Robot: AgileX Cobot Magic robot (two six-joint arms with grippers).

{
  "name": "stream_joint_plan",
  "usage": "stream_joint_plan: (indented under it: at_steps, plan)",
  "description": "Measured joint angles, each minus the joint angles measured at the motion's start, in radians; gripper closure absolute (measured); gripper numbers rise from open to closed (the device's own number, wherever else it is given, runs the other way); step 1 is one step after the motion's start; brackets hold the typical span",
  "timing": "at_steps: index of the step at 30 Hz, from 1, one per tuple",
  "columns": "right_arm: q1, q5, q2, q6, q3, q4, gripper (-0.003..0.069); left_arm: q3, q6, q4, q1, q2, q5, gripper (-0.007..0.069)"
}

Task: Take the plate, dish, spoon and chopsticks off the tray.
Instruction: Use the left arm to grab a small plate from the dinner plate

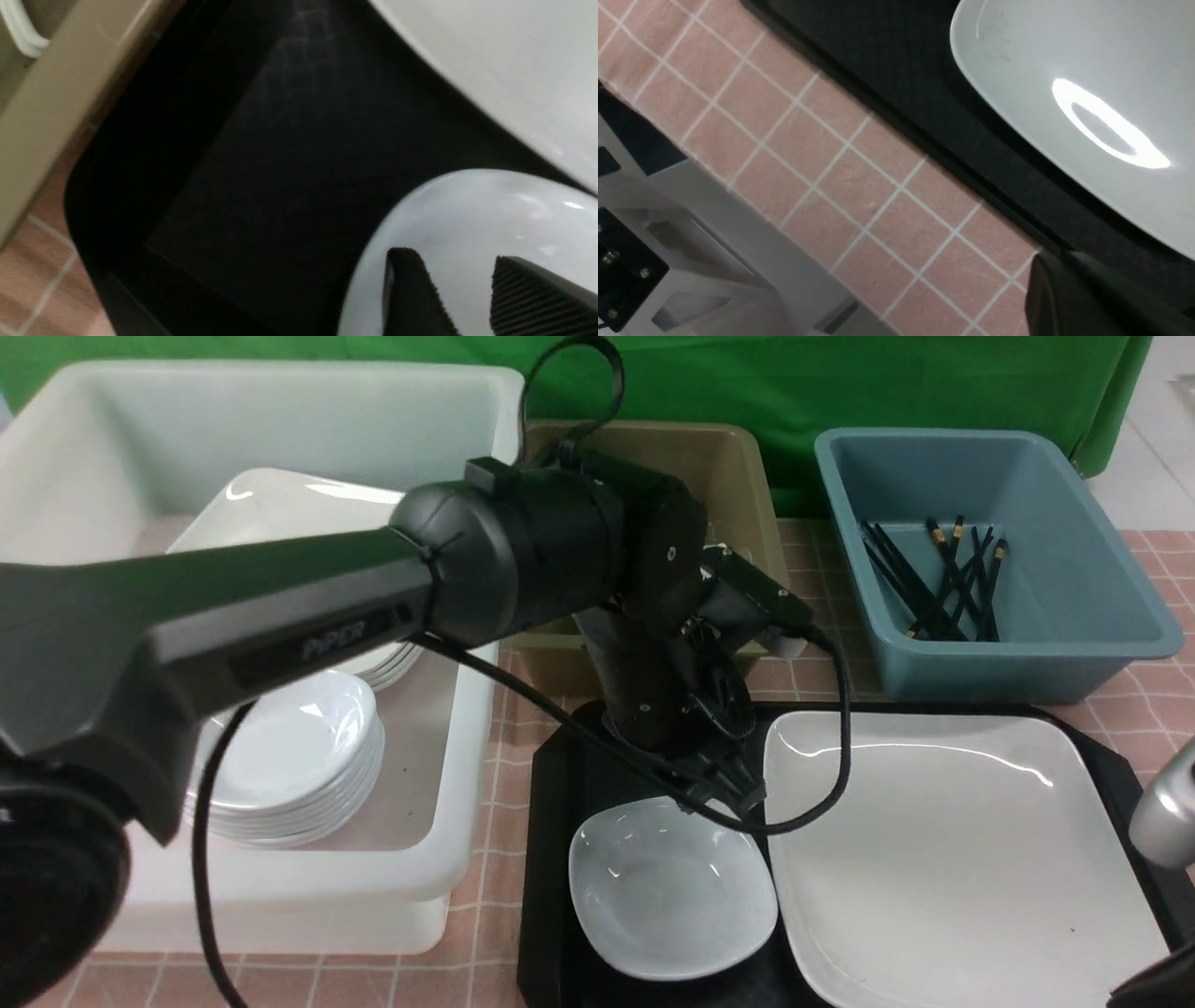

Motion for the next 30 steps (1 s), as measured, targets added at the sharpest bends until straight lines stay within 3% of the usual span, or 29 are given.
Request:
stream_joint_plan:
  at_steps: [4, 7, 14, 16, 20, 24, 26, 30]
  plan:
    - [0.000, -0.018, -0.018, 0.000, 0.007, 0.000, 0.0629, -0.004, 0.000, 0.041, 0.008, 0.038, -0.004, 0.0172]
    - [0.000, -0.034, -0.018, 0.000, 0.007, 0.002, 0.0629, -0.004, 0.000, 0.046, 0.025, 0.064, 0.011, 0.0105]
    - [0.000, -0.067, -0.018, -0.004, 0.007, 0.045, 0.0629, -0.004, 0.004, -0.007, 0.070, 0.090, 0.023, 0.0080]
    - [0.000, -0.089, -0.018, -0.010, 0.007, 0.063, 0.0629, -0.005, 0.015, -0.031, 0.076, 0.096, 0.032, 0.0092]
    - [0.000, -0.145, -0.018, -0.063, 0.007, 0.130, 0.0629, -0.006, 0.042, -0.061, 0.080, 0.114, 0.079, 0.0189]
    - [0.000, -0.176, -0.018, -0.086, 0.007, 0.161, 0.0629, -0.012, 0.045, -0.086, 0.080, 0.117, 0.106, 0.0335]
    - [0.000, -0.187, -0.018, -0.087, 0.007, 0.165, 0.0629, -0.015, 0.049, -0.099, 0.081, 0.114, 0.124, 0.0466]
    - [0.000, -0.195, -0.018, -0.091, 0.007, 0.168, 0.0629, -0.025, 0.045, -0.104, 0.083, 0.103, 0.145, 0.0491]
